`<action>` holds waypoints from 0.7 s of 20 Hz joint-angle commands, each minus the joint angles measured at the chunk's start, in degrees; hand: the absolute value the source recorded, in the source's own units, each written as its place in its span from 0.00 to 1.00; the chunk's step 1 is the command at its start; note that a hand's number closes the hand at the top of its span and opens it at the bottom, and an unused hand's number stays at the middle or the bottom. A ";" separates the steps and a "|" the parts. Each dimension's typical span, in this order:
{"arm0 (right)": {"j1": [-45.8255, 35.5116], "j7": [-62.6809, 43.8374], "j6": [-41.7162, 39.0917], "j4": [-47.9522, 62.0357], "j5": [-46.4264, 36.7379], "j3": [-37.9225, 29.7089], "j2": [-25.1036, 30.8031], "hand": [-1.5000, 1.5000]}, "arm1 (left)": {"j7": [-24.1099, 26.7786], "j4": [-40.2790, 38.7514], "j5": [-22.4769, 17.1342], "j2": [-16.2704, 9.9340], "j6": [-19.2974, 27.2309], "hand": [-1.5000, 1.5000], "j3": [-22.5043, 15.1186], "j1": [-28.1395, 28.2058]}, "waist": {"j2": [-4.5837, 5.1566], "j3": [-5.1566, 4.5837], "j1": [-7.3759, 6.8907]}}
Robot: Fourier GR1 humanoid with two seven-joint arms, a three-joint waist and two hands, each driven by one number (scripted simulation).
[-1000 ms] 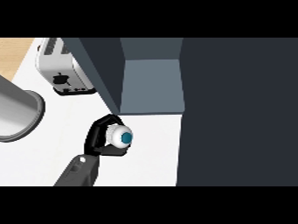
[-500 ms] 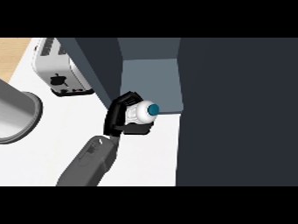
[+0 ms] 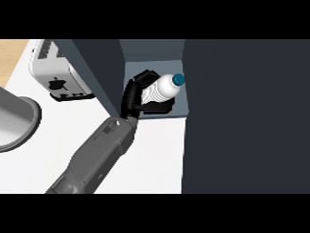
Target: Pick up the bottled water, place it into the cabinet and close the cabinet
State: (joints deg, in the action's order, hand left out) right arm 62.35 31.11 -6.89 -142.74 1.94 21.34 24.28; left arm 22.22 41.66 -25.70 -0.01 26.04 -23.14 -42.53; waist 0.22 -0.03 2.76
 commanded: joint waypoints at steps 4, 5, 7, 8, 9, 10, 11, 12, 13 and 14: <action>2.83 -0.32 -2.49 -5.77 6.21 -2.78 1.57 0.00 | -2.49 -9.51 -6.32 0.01 3.82 1.00 2.14 -9.27 | 0.53 -0.01 1.47; 1.24 -0.40 -2.47 -4.82 6.18 -3.04 1.17 0.00 | -0.80 -13.25 -4.47 0.01 2.59 1.00 4.55 -11.61 | 0.77 -0.01 0.95; 0.90 0.24 -3.22 -3.26 6.04 -2.66 0.84 0.00 | 0.40 -15.05 -4.17 0.01 7.31 1.00 2.95 -11.48 | 0.72 0.00 1.22; 1.06 -0.87 -3.11 -5.48 6.15 -3.54 1.32 0.00 | -0.65 -16.93 -3.97 0.01 8.40 1.00 4.10 -13.69 | 0.88 -0.01 1.23; 2.05 1.43 -3.86 -3.14 6.21 -3.57 1.12 0.00 | -0.21 -18.29 -3.33 0.01 10.98 1.00 4.40 -14.57 | 0.74 0.03 1.73; 1.84 1.38 -3.75 -2.98 5.44 -3.89 1.04 0.00 | -0.69 -20.17 -1.45 0.01 11.66 1.00 2.81 -15.64 | 0.68 0.04 1.44; 1.45 1.34 -4.41 -4.45 6.94 -5.24 1.76 0.00 | 3.23 -21.44 -0.49 0.01 13.66 1.00 2.02 -12.84 | 1.25 0.02 2.16; -0.35 2.63 -4.35 0.04 7.03 -5.14 0.51 0.00 | -0.43 -23.52 0.89 -1.31 14.23 1.00 2.26 -17.53 | 0.97 0.12 1.14; 2.15 3.29 -5.33 -1.46 7.13 -6.12 1.67 0.00 | 1.18 -24.78 2.56 -0.69 17.01 1.00 0.97 -16.32 | 0.72 0.11 1.59; 2.89 1.75 -4.54 -4.86 6.58 -4.04 0.79 0.00 | 0.36 -26.07 3.31 0.00 19.41 1.00 0.31 -17.15 | 0.79 0.03 1.57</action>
State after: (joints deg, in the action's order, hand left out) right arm 63.12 34.45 -10.84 -141.92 3.75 17.04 24.94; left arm 22.53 20.89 -25.67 -0.31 39.30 -21.26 -57.18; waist 1.01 0.02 4.19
